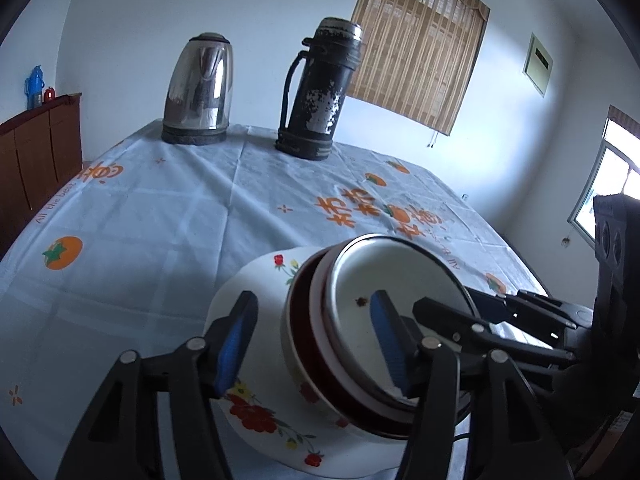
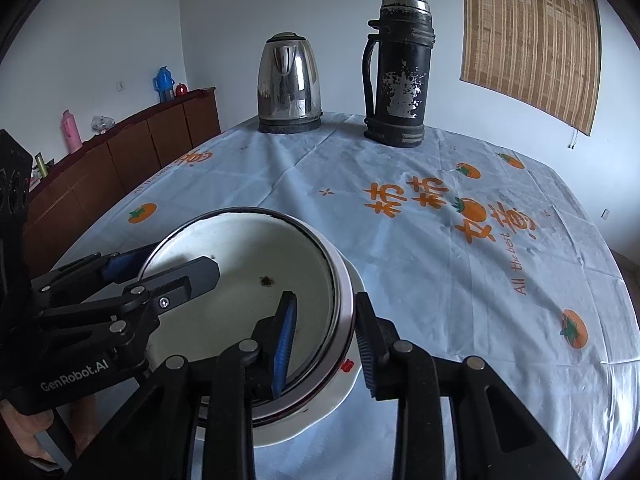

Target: Organize plates and bowls

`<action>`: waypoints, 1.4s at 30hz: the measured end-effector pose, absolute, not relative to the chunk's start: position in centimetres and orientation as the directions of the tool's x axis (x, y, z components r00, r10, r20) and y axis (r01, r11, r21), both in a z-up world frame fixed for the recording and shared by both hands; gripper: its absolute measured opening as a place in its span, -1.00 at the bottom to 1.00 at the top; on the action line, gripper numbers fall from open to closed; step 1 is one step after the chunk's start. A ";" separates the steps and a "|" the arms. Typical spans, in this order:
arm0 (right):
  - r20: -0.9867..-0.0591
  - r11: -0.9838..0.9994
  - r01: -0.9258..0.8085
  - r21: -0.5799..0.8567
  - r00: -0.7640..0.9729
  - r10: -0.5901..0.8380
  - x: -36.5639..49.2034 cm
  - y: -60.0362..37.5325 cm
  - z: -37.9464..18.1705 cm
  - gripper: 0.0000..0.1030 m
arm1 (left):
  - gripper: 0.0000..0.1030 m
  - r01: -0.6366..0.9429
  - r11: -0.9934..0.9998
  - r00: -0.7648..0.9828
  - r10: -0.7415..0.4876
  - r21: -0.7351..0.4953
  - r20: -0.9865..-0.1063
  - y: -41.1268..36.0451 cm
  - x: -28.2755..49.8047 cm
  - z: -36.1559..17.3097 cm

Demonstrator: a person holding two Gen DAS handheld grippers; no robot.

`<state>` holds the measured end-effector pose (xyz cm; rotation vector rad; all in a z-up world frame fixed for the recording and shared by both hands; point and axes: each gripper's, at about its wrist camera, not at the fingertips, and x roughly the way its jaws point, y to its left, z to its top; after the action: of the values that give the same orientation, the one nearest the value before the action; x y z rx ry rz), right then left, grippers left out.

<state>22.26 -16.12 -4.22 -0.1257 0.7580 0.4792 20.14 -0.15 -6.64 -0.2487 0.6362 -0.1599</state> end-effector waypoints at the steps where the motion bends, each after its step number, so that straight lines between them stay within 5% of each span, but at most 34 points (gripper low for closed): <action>1: -0.683 0.884 -0.464 0.061 0.626 0.376 22.2 -16.1 -4.2 -0.29 | 0.20 0.074 0.958 0.798 -0.224 -0.279 -0.559 -0.1 20.0 -6.5; 7: -0.650 0.882 -0.470 0.036 0.659 0.378 21.6 -16.2 -3.9 -0.10 | 0.35 0.084 0.961 0.825 -0.216 -0.264 -0.523 -0.2 19.6 -5.9; 18: -0.517 0.900 -0.436 0.005 0.769 0.376 20.2 -18.0 -2.6 -0.09 | 0.39 0.050 0.984 0.879 -0.124 -0.171 -0.460 -0.8 18.6 -4.8; 27: -0.252 0.941 -0.337 -0.043 0.915 0.316 17.5 -19.2 -1.5 0.24 | 0.92 0.024 0.992 0.940 -0.066 -0.127 -0.333 -1.4 16.9 -3.6; 33: -0.261 0.951 -0.308 -0.027 0.921 0.290 18.0 -19.7 -1.4 0.25 | 0.98 0.023 0.999 0.947 -0.034 -0.039 -0.318 -2.8 16.7 -3.3; 42: -0.262 0.957 -0.290 -0.025 0.925 0.274 17.9 -20.2 -1.5 0.35 | 0.99 0.012 0.998 0.935 -0.036 -0.069 -0.352 -2.3 17.2 -3.6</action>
<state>17.90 -20.16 -1.46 -0.0640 0.2600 0.2896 17.16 -2.26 -3.61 -0.0660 0.3612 -0.0244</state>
